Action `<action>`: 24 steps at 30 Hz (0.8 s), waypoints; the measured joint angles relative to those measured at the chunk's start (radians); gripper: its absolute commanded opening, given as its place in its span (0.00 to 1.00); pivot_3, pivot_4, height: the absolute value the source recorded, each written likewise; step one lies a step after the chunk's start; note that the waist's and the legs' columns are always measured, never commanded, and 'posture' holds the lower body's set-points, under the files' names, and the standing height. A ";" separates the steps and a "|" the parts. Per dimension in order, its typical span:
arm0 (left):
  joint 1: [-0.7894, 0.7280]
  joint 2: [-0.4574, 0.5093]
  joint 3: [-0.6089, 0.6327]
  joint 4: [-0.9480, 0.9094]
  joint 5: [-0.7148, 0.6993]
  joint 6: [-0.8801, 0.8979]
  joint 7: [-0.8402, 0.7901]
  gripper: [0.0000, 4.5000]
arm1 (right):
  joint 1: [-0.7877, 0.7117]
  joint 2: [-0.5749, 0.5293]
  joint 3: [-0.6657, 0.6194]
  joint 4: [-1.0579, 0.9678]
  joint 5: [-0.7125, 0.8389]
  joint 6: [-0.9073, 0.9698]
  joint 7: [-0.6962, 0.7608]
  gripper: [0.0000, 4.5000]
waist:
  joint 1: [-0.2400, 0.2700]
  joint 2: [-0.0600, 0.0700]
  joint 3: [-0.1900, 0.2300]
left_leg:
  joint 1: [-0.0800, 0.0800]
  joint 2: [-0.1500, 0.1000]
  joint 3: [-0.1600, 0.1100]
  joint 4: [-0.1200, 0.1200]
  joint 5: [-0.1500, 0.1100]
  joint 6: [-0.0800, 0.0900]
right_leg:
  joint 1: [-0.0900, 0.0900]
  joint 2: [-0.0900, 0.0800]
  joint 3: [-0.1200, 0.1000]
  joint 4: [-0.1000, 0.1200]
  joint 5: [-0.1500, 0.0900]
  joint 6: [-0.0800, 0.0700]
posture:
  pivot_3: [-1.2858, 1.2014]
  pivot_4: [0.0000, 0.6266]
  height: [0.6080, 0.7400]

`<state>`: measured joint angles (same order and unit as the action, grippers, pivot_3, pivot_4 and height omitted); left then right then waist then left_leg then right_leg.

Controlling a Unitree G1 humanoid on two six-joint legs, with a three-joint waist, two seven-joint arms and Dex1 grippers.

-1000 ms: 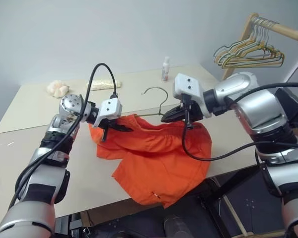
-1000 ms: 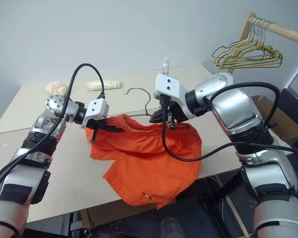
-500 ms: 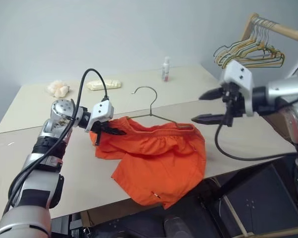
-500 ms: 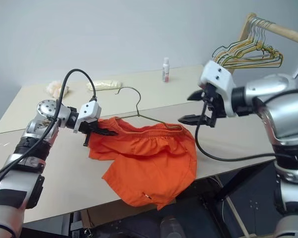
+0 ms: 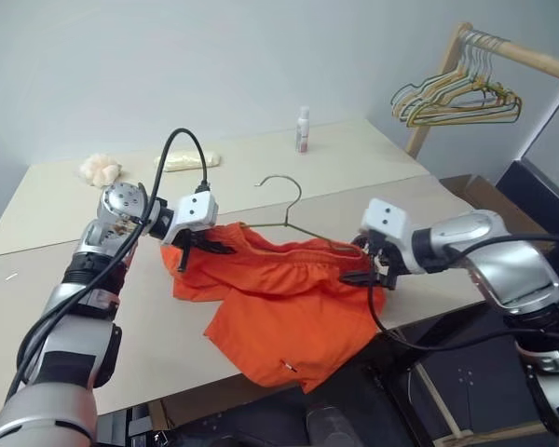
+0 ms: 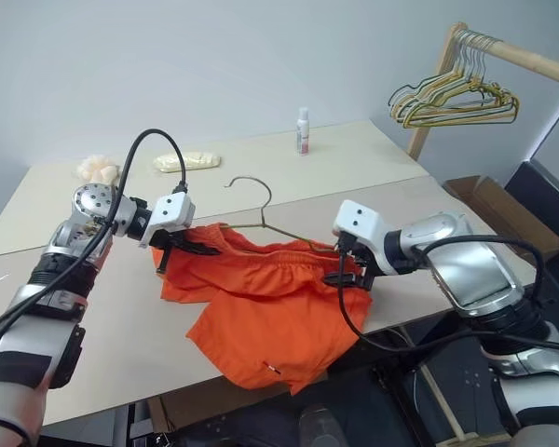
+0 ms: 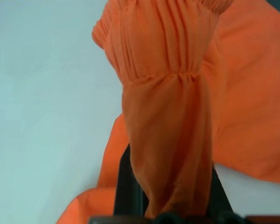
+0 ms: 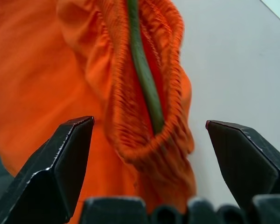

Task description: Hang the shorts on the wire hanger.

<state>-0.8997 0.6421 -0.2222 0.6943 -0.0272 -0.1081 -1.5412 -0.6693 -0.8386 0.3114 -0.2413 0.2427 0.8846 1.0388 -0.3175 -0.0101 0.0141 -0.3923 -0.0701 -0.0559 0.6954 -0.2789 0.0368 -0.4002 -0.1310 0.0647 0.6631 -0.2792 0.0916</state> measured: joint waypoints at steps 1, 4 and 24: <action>-0.001 -0.001 0.000 0.003 0.000 0.000 0.000 0.00 | -0.007 0.006 0.013 0.007 -0.006 0.000 0.000 0.79 | 0.000 0.000 0.000 | 0.000 0.000 0.000 0.000 0.000 0.000 | 0.000 0.000 0.000 0.000 0.000 0.000 | 0.40 0.00 1.00; -0.004 -0.004 0.000 0.005 0.001 -0.004 0.000 0.00 | -0.017 0.029 0.041 0.041 -0.025 -0.001 -0.004 0.55 | 0.000 0.000 0.000 | 0.000 0.000 0.000 0.000 0.000 0.000 | 0.000 0.000 0.000 0.000 0.000 0.000 | 0.40 0.00 1.00; -0.009 -0.023 0.097 0.005 -0.102 0.038 -0.008 0.70 | -0.014 0.032 -0.043 0.037 0.106 0.122 0.098 0.00 | 0.001 0.000 0.000 | 0.000 0.000 -0.001 0.000 0.000 0.000 | 0.001 0.000 0.000 0.000 0.000 0.000 | 0.41 0.00 1.00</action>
<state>-0.9089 0.6195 -0.1247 0.6990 -0.1293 -0.0705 -1.5493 -0.6829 -0.8066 0.2681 -0.2042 0.3491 1.0066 1.1367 -0.3163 -0.0102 0.0141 -0.3924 -0.0702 -0.0571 0.6956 -0.2789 0.0370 -0.3996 -0.1306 0.0644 0.6634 -0.2792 0.0917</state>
